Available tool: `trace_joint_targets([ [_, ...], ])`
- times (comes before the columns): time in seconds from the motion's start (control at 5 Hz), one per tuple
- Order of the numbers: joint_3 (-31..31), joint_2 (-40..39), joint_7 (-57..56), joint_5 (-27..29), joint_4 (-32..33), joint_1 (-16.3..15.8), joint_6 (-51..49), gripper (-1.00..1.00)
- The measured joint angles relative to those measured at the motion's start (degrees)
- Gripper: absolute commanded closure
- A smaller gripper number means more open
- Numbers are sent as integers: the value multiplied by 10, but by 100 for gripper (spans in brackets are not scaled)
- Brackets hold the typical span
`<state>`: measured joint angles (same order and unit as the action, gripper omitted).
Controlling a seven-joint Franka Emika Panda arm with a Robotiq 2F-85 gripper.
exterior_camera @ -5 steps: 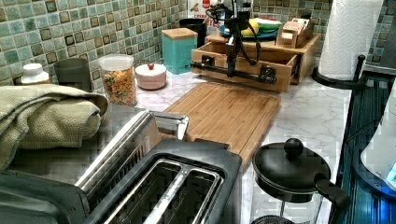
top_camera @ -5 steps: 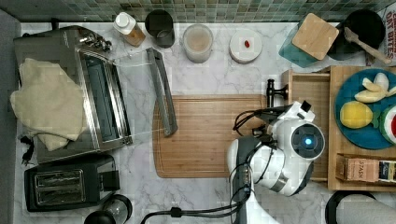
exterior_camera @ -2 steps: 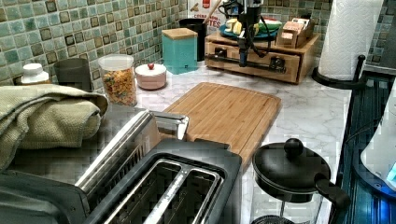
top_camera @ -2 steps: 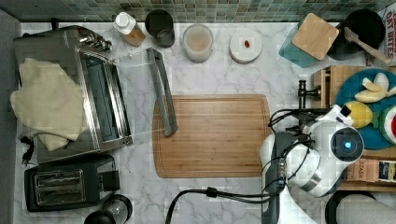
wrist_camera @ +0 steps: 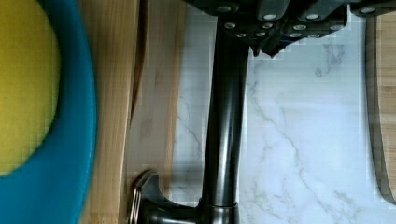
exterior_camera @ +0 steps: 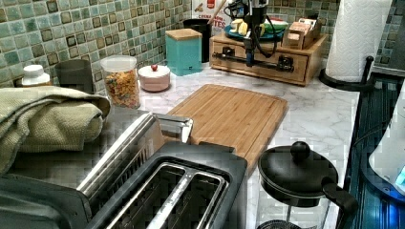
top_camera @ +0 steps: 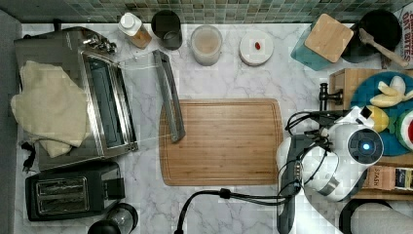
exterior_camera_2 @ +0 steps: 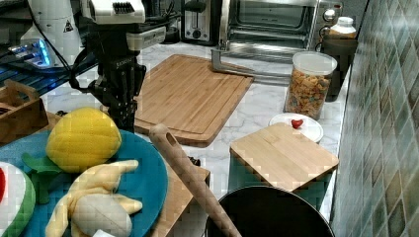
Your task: Close the drawer.
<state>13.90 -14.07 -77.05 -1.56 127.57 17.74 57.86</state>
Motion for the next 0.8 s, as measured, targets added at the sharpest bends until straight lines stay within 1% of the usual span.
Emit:
trace_joint_targets([
  [0.2,2,3,4,-28,-2,-8,-12,100],
  [0.4,4,3,4,-41,-1,-11,-12,100],
  [0.8,6,3,4,-41,-1,-11,-12,100],
])
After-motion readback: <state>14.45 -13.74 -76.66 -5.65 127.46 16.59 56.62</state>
